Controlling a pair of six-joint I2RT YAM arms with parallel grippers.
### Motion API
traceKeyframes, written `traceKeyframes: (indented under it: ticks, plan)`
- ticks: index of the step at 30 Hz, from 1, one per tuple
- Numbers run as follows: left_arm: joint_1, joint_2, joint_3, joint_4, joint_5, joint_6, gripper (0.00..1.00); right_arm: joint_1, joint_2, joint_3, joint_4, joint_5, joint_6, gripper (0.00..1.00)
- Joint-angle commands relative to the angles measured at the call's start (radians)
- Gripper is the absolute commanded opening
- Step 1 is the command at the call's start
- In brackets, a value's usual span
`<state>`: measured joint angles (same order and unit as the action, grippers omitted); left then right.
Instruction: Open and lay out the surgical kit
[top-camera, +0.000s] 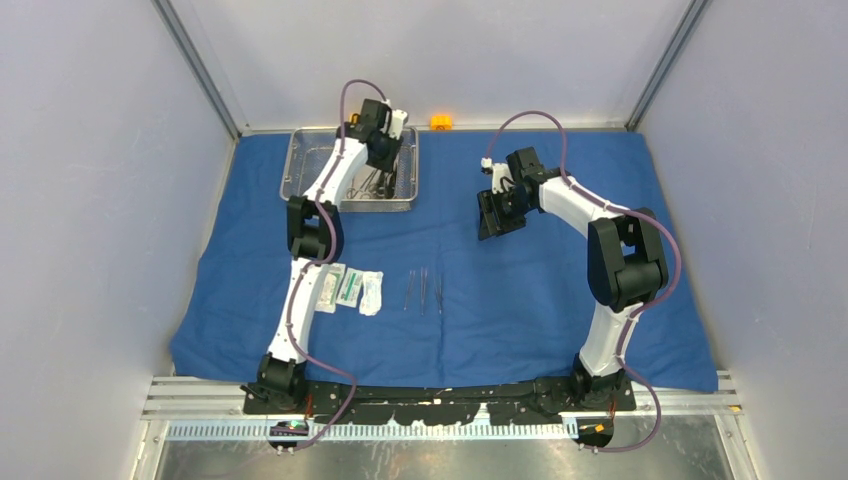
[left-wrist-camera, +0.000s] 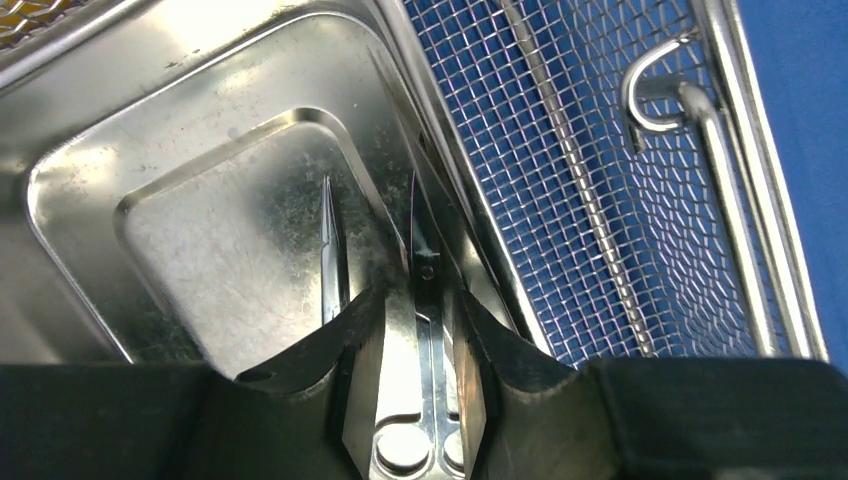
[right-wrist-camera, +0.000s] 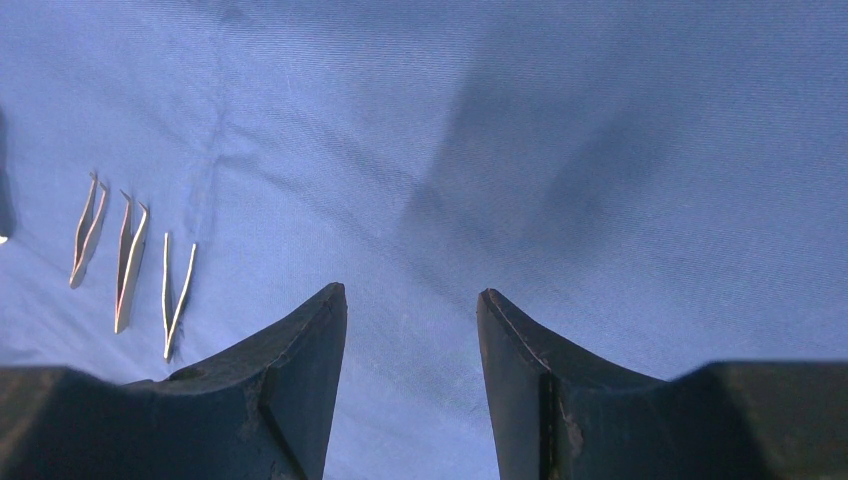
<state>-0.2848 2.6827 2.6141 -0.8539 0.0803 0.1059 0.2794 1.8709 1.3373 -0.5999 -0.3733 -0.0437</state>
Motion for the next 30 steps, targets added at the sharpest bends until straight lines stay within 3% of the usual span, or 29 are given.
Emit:
traceKeyframes:
  ticks: [1,9,19,30]
  plan:
    - [0.004,0.05,0.056,-0.016,-0.006,0.026,0.34,-0.003,-0.013,0.03,0.006,-0.004,-0.007,0.56]
    - [0.005,0.08,0.109,-0.035,-0.044,0.021,0.31,-0.003,-0.016,0.029,0.006,-0.004,-0.008,0.56]
    - [0.022,0.081,0.109,-0.025,-0.035,-0.021,0.11,-0.002,-0.027,0.027,0.005,-0.002,-0.01,0.56]
    - [0.049,0.021,0.032,-0.014,0.01,-0.059,0.0,-0.003,-0.026,0.029,0.005,-0.006,-0.006,0.55]
